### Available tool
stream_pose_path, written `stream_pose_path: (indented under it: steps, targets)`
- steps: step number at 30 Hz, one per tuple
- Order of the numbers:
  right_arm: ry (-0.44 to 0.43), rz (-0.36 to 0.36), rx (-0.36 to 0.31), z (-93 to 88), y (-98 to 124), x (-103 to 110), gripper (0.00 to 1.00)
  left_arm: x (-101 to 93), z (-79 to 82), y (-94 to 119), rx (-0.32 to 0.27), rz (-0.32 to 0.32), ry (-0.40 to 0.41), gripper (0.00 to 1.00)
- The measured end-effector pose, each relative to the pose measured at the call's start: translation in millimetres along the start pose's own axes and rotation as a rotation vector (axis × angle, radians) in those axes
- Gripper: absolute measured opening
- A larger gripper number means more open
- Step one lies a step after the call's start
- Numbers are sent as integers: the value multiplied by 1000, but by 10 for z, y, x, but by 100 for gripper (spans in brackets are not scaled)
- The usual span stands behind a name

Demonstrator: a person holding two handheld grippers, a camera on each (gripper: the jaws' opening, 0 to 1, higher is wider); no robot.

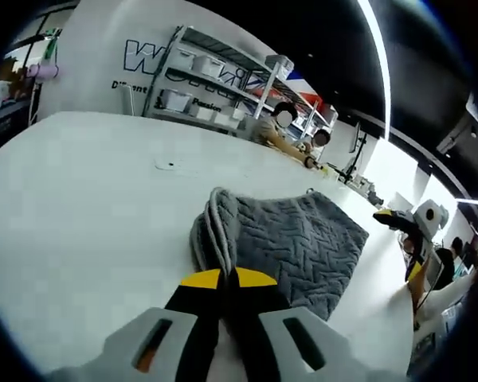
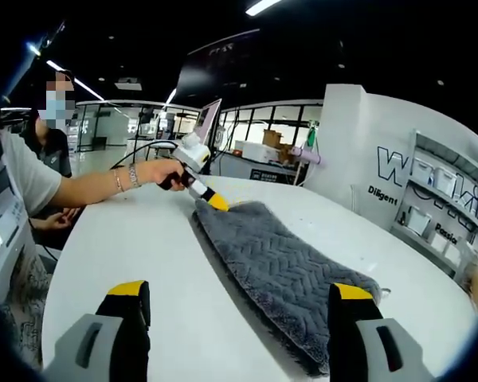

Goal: Fold the towel on the table until its edges align and the towel forms a compact rectangular stack.

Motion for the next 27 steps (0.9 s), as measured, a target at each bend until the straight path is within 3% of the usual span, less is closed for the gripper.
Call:
stream_pose_path:
  steps: [6,14,17,20,21,23,25,26,27]
  targets:
    - [1,3,5,-6,-8,2,97,32,38,22,-17,-3,-34,10]
    - [4,4,11,-10,-5,10,97,13,184,159,-105,-33,-36,26]
    - [4,0,11,-10,0,2,96,-22,274,187,-154,-49,-104,36]
    - [5,-1,16,-17,-1,1,96,-140,313,201,-190,-101,-173,23]
    - [5,-3,20,-23,-3,1,96,-175,316,196,-184,-125,-198,25]
    - [7,-3,24,-29,-6,3,96,-233,283,181,-152,-138,-265,37]
    - [6,-1,24,-31,-7,4,96,-226,227,154,-90,-115,-334,51]
    - [6,-1,24,-31,-7,5,96,-222,214,149,-79,-111,-345,55]
    - [7,0,24,-31,-9,8,96,-181,167,117,-27,-85,-382,57]
Point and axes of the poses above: the point that each gripper's makers call its tool centre point, and the gripper's own axes: y roughly backward along the fingers, x roughly to its left, z roughly out of its top, the point moved 7 cm from there along y, roughly backward along the fingers
